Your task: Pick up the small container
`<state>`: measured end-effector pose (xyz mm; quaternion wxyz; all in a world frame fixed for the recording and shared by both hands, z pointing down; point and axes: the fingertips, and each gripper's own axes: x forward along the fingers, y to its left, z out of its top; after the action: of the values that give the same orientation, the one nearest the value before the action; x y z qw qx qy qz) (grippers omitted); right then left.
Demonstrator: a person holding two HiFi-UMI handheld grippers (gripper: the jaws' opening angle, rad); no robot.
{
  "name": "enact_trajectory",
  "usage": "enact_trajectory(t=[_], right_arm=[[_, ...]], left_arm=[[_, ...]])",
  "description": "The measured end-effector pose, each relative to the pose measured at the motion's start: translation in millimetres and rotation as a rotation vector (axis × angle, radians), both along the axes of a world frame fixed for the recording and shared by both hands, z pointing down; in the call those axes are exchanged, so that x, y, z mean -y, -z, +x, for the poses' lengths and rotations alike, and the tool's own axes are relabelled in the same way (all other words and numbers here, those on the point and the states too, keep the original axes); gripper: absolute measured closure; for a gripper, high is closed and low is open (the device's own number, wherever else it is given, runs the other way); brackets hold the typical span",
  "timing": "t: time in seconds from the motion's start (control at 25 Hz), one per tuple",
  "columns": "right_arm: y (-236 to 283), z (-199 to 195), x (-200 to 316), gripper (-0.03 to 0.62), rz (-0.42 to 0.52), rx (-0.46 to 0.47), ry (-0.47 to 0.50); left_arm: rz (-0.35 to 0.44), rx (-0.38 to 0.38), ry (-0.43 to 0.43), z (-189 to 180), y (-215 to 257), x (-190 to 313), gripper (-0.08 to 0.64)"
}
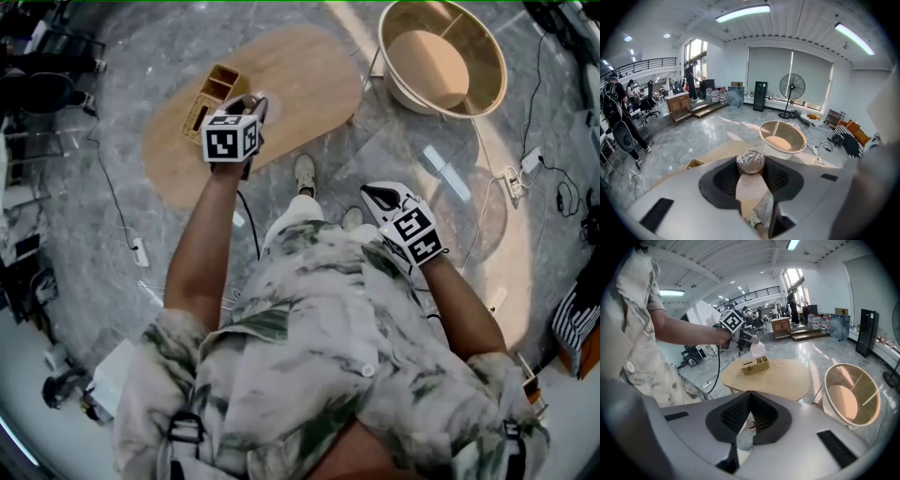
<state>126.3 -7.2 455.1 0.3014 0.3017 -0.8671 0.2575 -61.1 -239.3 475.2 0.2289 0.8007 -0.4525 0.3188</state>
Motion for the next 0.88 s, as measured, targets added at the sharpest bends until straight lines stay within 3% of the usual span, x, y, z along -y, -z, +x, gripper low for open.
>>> enact_trajectory(t=[0.88], right_arm=[[-3.4, 0.9, 4.2, 0.571, 0.01, 0.011, -0.006]], left_arm=[[-0.004, 0.002, 0.001, 4.1, -5.1, 5.1, 0.408]])
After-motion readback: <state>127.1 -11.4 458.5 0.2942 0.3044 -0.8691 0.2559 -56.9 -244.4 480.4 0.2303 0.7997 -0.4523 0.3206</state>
